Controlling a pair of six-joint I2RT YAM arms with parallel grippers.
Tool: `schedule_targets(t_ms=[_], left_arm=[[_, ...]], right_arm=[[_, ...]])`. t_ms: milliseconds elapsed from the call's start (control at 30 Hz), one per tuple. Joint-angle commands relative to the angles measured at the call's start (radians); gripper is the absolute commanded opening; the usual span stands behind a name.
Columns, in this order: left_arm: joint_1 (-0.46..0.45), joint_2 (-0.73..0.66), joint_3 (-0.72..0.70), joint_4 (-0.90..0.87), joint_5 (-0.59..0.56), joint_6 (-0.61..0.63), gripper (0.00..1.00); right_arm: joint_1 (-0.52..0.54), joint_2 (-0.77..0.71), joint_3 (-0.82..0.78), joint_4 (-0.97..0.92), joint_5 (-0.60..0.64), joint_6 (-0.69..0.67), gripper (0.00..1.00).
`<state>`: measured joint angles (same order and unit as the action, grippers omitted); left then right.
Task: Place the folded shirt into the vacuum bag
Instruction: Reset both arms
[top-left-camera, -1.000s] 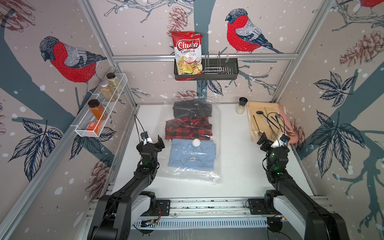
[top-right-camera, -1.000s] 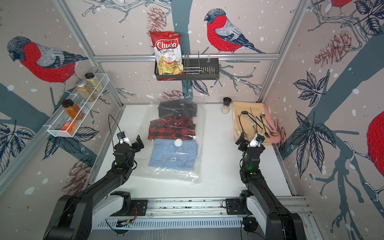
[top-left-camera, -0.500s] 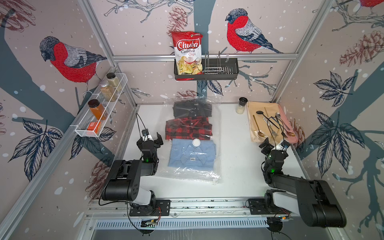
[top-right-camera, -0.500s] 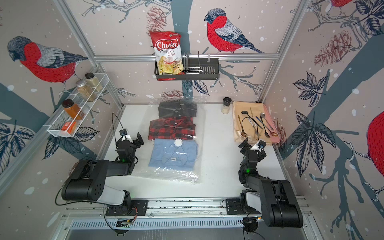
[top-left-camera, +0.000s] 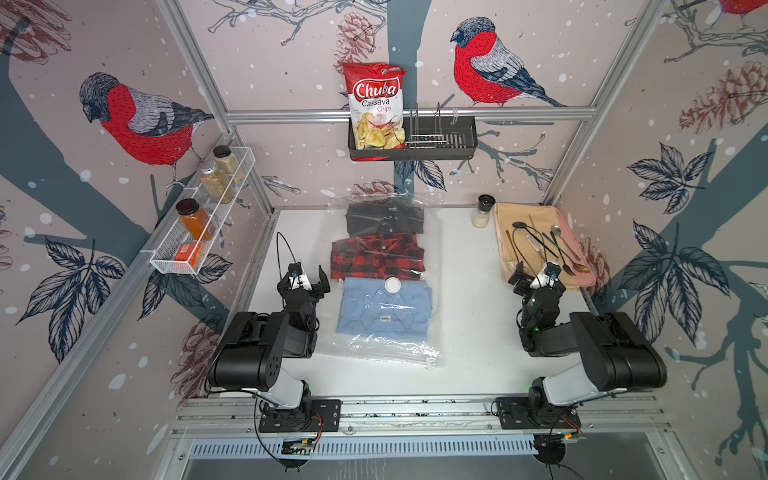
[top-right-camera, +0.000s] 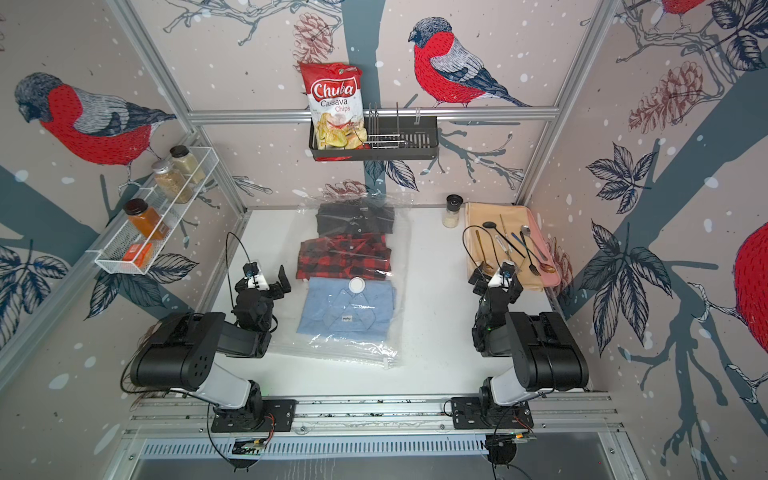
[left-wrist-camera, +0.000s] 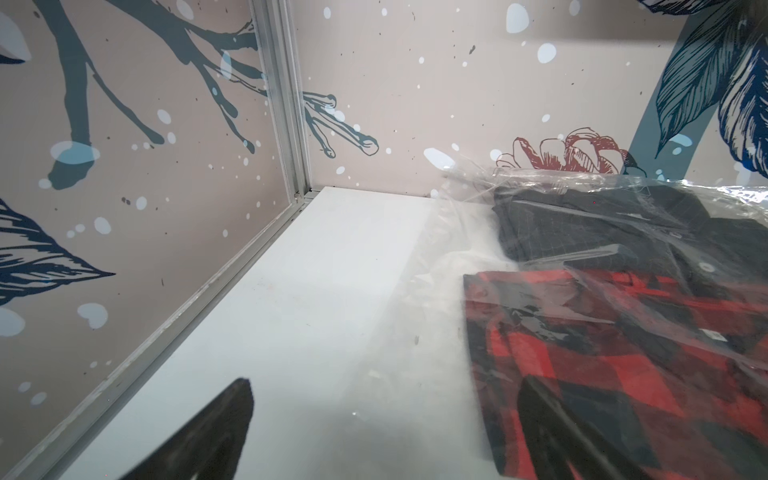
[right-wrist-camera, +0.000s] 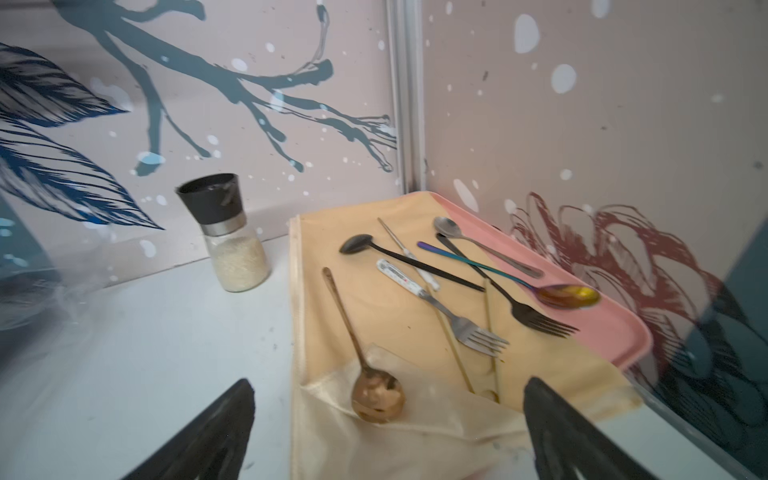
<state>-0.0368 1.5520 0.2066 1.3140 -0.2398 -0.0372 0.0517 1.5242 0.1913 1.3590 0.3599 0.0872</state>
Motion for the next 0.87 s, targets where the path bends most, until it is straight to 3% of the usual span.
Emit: schedule_targets(t_ms=[0,67,200,833], left_arm=[[-0.002,0.001,0.005,0.032,-0.004,0.017,0.99],[-0.001,0.002,0.005,0.032,-0.003,0.017,0.99],[-0.002,0.001,0.005,0.031,-0.002,0.017,0.99],[-0.001,0.001,0.005,0.031,-0.004,0.017,0.99]], right_arm=[[-0.001,0.012,-0.009,0.004,-0.023,0.015,1.0],[0.0,-0.007,0.006,-0.056,-0.025,0.018,1.0],[0.003,0.017,-0.014,0.026,-0.018,0.006,1.0],[0.005,0.014,-0.01,0.011,-0.016,0.008,1.0]])
